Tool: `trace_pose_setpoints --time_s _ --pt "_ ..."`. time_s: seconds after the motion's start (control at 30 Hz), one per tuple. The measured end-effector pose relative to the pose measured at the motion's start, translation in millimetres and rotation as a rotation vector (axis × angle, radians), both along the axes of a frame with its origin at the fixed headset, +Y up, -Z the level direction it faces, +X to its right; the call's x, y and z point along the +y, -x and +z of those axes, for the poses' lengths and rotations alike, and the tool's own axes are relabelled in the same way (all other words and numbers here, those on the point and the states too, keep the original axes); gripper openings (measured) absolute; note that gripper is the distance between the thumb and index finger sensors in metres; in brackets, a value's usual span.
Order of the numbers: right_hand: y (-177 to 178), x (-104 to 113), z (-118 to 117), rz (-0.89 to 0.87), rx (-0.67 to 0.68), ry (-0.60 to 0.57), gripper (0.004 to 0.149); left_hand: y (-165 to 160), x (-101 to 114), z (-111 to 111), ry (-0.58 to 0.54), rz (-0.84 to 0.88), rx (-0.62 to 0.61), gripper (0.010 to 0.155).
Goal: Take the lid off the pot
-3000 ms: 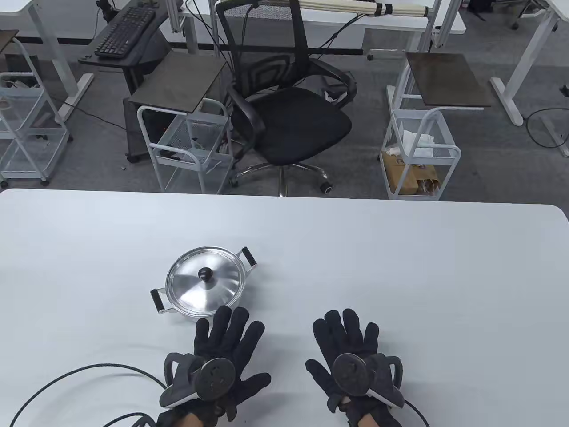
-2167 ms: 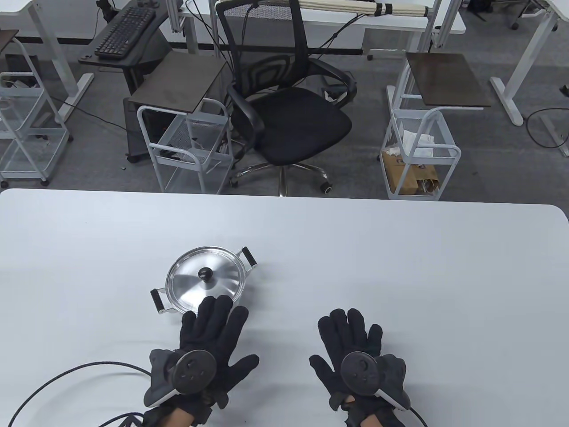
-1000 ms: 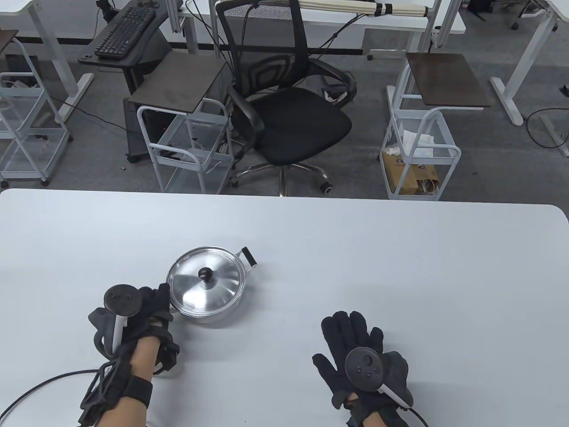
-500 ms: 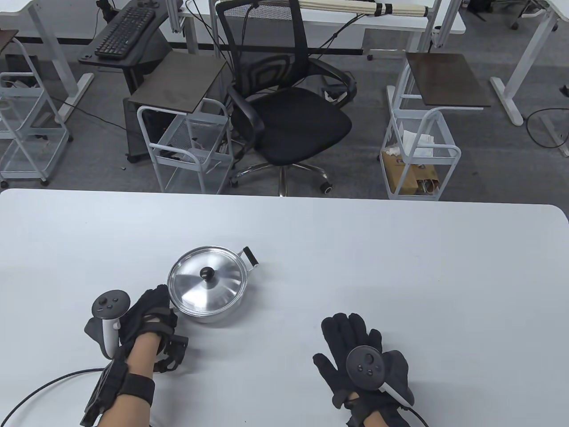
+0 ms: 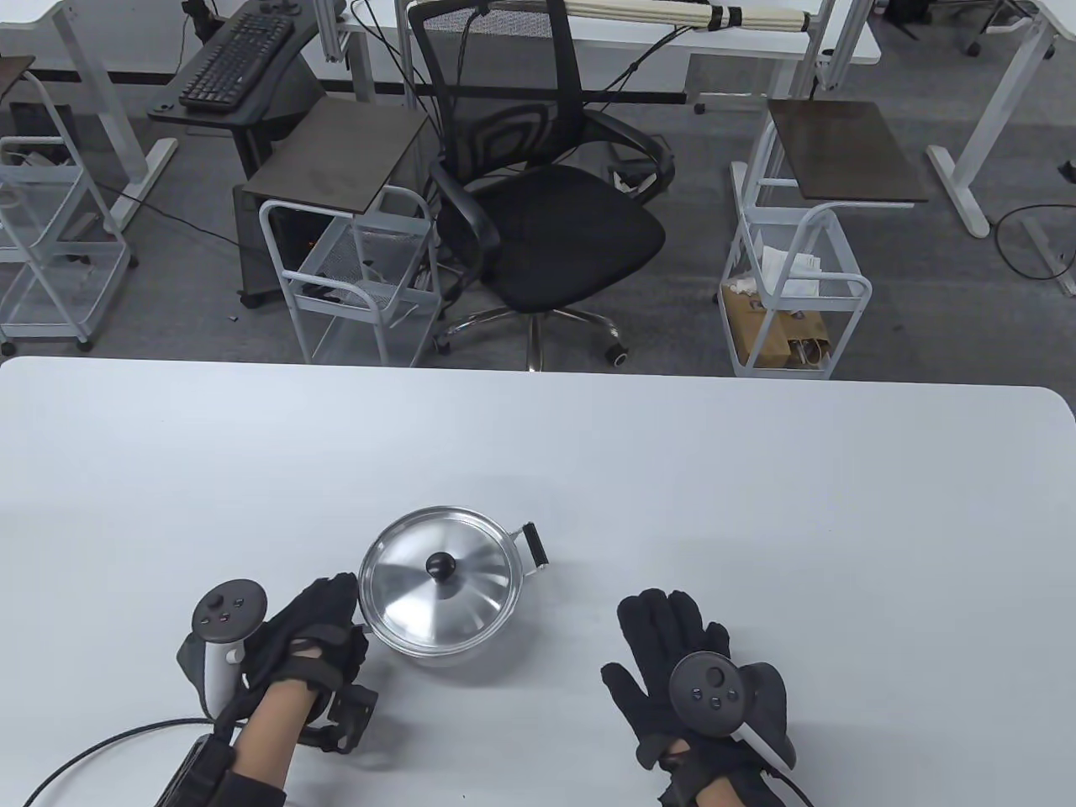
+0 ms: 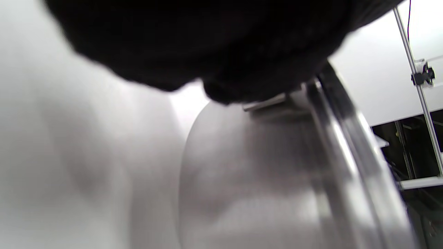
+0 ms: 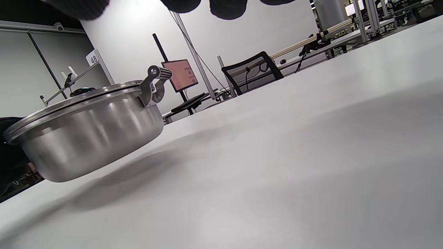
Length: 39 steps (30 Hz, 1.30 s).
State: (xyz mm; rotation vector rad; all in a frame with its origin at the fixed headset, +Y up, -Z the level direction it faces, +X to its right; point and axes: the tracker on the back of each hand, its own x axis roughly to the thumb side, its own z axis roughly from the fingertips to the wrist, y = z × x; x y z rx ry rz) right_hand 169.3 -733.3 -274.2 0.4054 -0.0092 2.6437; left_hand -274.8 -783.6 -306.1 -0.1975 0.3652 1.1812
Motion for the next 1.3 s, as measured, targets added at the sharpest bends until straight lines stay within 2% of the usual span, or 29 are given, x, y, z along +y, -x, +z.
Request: trace_pose_setpoints --time_s 0.4,0.83,0.97,1.03,1.13,1.3 --pt "0 -1 0 0.003 -0.005 0.028 0.071 -24 -13 3 0.040 -0.001 -0.128 0.048" --pt "1 -2 -1 0.001 -0.002 0.036 0.071 -22 -18 2 0.049 -0.003 -0.185 0.048" --pt "6 14 -3 -0.024 -0.006 -0.008 0.070 -20 -19 2 0.076 -0.010 -0.200 0.048" --pt "16 27 -5 -0.032 0.006 -0.054 0.069 -20 -19 3 0.070 -0.004 -0.202 0.049" --pt "46 43 -10 0.021 0.052 -0.047 0.068 -20 -20 2 0.069 -0.013 -0.199 0.049" --pt "108 53 -22 0.151 0.144 -0.059 0.065 -20 -20 3 0.071 -0.009 -0.203 0.049"
